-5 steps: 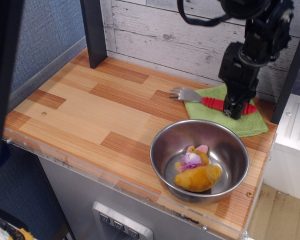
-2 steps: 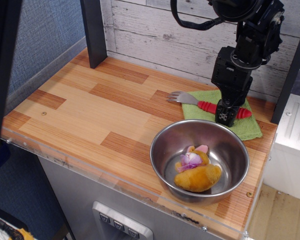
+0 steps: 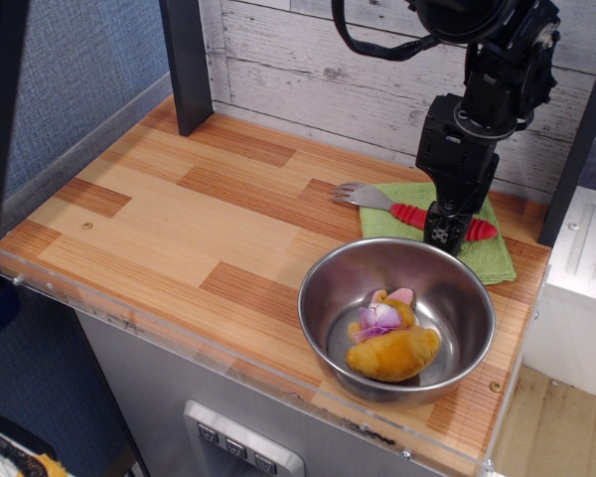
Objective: Put the fork on the green cloth.
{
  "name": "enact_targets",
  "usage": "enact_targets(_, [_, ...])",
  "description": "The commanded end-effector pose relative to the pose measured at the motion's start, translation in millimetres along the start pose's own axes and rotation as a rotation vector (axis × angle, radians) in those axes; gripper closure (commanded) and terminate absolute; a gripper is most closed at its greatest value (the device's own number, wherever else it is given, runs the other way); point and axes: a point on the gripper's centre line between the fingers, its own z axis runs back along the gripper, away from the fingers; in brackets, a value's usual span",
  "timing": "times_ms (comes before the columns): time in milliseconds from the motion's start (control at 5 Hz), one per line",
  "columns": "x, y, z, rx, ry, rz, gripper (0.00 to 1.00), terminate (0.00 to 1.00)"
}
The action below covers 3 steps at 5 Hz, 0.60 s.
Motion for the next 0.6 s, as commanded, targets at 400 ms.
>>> enact_targets(400, [20.9,-5.3,106.6,-0.228,0.045,0.072,0.0,0.0])
